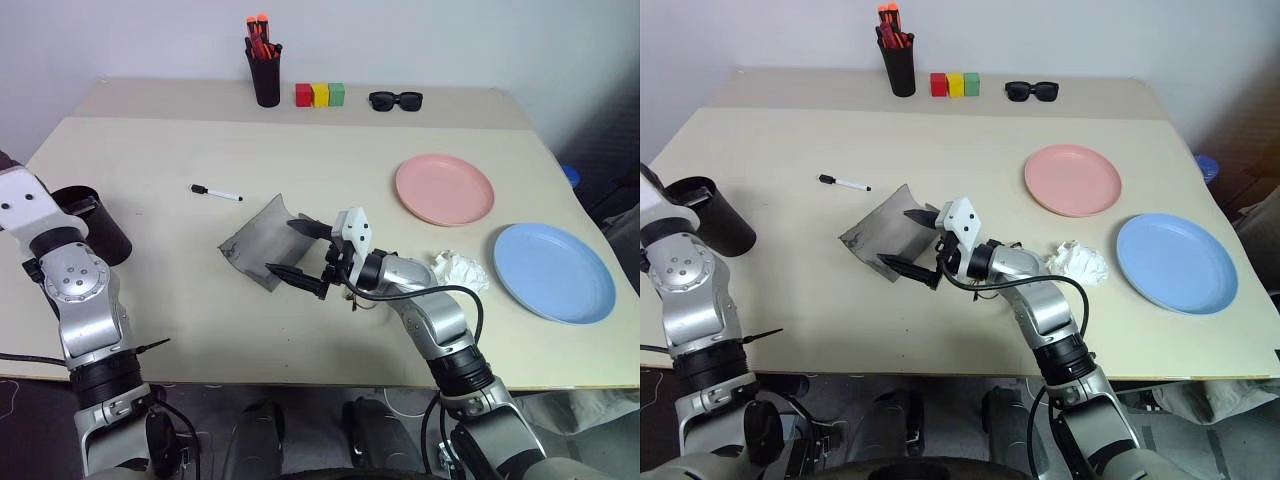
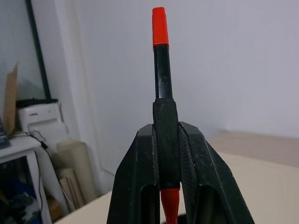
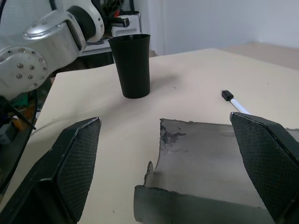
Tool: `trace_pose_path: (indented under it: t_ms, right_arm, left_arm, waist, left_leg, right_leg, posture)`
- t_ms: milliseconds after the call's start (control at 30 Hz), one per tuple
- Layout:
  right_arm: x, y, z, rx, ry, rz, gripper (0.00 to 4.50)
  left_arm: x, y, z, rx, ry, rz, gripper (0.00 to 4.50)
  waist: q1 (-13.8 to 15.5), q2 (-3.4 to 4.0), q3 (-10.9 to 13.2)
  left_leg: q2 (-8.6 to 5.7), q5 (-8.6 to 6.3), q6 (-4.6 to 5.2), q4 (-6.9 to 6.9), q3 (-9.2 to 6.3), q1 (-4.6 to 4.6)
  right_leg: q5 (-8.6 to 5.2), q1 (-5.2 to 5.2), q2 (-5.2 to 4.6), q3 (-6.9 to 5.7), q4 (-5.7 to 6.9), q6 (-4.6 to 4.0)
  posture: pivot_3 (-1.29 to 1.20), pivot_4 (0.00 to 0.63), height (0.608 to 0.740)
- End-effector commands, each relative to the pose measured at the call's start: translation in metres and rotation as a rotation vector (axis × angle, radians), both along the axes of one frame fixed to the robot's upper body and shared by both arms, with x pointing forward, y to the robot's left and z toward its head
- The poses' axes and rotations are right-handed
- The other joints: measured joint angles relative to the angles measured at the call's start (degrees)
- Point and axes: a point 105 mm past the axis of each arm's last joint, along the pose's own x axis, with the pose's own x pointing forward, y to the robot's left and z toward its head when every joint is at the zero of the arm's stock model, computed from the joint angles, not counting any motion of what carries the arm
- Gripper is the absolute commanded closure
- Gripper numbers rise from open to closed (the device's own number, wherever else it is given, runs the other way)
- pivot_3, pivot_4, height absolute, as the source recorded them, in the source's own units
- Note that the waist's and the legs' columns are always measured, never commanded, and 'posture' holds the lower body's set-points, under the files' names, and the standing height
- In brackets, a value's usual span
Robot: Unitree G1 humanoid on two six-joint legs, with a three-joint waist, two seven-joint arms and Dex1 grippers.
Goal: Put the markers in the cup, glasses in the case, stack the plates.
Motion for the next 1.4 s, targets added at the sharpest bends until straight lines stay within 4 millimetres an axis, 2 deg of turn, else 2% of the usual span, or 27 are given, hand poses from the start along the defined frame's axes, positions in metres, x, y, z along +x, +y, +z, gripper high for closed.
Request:
trace_pose_path:
  t_ms: [33, 167, 367, 600, 767, 867, 933, 1033, 1100, 1167, 1233, 1300, 1400]
  right_arm:
    - [-0.002, 0.001, 0.014, 0.041, -0.047, -0.004, 0.0]
    - [-0.002, -0.002, 0.013, 0.042, -0.042, -0.022, 0.0]
    - [-0.004, -0.003, 0.013, 0.042, -0.036, -0.026, 0.0]
    - [-0.005, -0.003, 0.013, 0.042, -0.029, -0.023, 0.0]
    - [-0.005, -0.002, 0.013, 0.04, -0.023, -0.019, 0.0]
    - [-0.003, -0.003, 0.014, 0.041, -0.032, -0.029, 0.0]
    - [0.001, -0.006, 0.017, 0.046, -0.041, -0.049, 0.0]
    - [0.007, -0.013, 0.021, 0.058, -0.04, -0.083, 0.0]
    - [0.011, -0.019, 0.022, 0.063, -0.035, -0.112, 0.0]
    - [0.013, -0.022, 0.023, 0.063, -0.034, -0.129, 0.0]
    - [0.014, -0.026, 0.022, 0.063, -0.031, -0.145, 0.0]
    - [0.014, -0.028, 0.021, 0.061, -0.029, -0.154, 0.0]
    - [0.014, -0.03, 0.019, 0.055, -0.025, -0.165, 0.0]
  left_arm:
    - [0.001, -0.003, 0.001, 0.022, -0.018, -0.02, 4.49]
    - [0.006, -0.005, -0.008, 0.008, 0.0, -0.037, 4.49]
    - [0.006, -0.008, -0.011, 0.004, -0.006, -0.036, 4.49]
    - [0.002, -0.009, -0.013, 0.003, -0.008, -0.005, 1.1]
    - [0.0, -0.01, -0.007, 0.008, -0.035, 0.002, 1.1]
    - [0.0, -0.019, 0.01, 0.033, -0.088, -0.035, 1.1]
    - [0.004, -0.034, 0.029, 0.07, -0.124, -0.105, 1.1]
    - [0.021, -0.068, 0.054, 0.113, -0.131, -0.288, 1.1]
    - [0.044, -0.093, 0.053, 0.121, -0.014, -0.415, 0.57]
    - [0.061, -0.101, 0.042, 0.018, 0.091, -0.482, 0.03]
    - [0.086, -0.116, 0.019, -0.109, 0.265, -0.547, 0.03]
    - [0.102, -0.132, 0.005, -0.224, 0.363, -0.602, 0.03]
    - [0.122, -0.137, -0.019, -0.443, 0.483, -0.521, 0.03]
  waist:
    - [-0.01, 0.0, 0.0]
    - [-0.01, 0.0, 0.0]
    - [0.0, 0.0, 0.0]
    - [-0.01, 0.0, 0.0]
    - [0.0, 0.0, 0.0]
    - [0.0, -0.01, 0.0]
    - [0.14, -0.01, 0.0]
    - [0.27, -0.06, -0.03]
    - [0.34, -0.07, -0.04]
    - [0.05, -0.04, -0.05]
    - [-0.17, -0.03, -0.05]
    - [-0.21, -0.03, -0.04]
    - [-0.23, -0.09, 0.0]
  left_leg:
    - [0.0, 0.0, 0.0, 0.0, 0.0, 0.0]
    - [0.0, 0.0, 0.0, 0.0, 0.0, 0.0]
    - [0.0, 0.0, 0.0, 0.0, 0.01, 0.0]
    - [0.01, 0.0, 0.0, -0.01, 0.0, 0.0]
    - [0.01, 0.0, 0.0, 0.0, 0.0, 0.0]
    - [0.01, 0.0, 0.0, -0.01, 0.0, 0.0]
    - [0.01, 0.0, 0.0, 0.0, 0.0, -0.01]
    - [-0.01, 0.0, 0.0, 0.01, 0.0, -0.04]
    - [-0.03, 0.0, 0.0, 0.01, 0.0, -0.04]
    - [-0.04, 0.0, -0.01, 0.01, 0.0, -0.02]
    - [-0.03, 0.0, 0.0, -0.01, -0.01, -0.01]
    - [-0.02, 0.0, 0.0, -0.02, -0.05, 0.0]
    - [-0.03, 0.0, 0.0, -0.02, -0.1, -0.05]
  right_leg:
    - [0.0, 0.0, 0.0, 0.0, 0.0, 0.0]
    - [0.0, 0.0, 0.0, 0.0, 0.0, 0.0]
    - [0.0, 0.0, 0.0, 0.0, 0.0, 0.0]
    - [0.0, 0.0, 0.01, -0.01, 0.0, 0.0]
    - [0.0, 0.0, 0.0, -0.01, 0.0, 0.0]
    - [0.0, 0.0, 0.0, -0.01, -0.01, 0.0]
    - [0.0, 0.0, 0.0, -0.01, -0.01, 0.0]
    - [0.0, 0.0, -0.01, -0.02, -0.02, 0.0]
    - [0.0, 0.02, -0.02, -0.02, -0.03, 0.0]
    - [0.0, 0.02, -0.01, -0.02, -0.04, 0.0]
    - [0.0, 0.02, 0.0, -0.02, -0.03, 0.0]
    - [0.0, 0.01, 0.04, -0.02, -0.01, 0.0]
    - [-0.01, 0.0, 0.04, -0.03, -0.03, 0.02]
  posture:
    - [0.0, 0.15, 0.722]
    - [0.0, 0.15, 0.722]
    - [0.0, 0.15, 0.722]
    - [0.0, 0.15, 0.722]
    - [0.0, 0.15, 0.722]
    - [0.0, 0.15, 0.722]
    - [0.0, 0.15, 0.722]
    - [0.0, 0.15, 0.722]
    - [0.0, 0.15, 0.722]
    - [0.0, 0.15, 0.722]
    - [0.0, 0.15, 0.722]
    - [0.0, 0.15, 0.722]
    - [0.0, 0.15, 0.722]
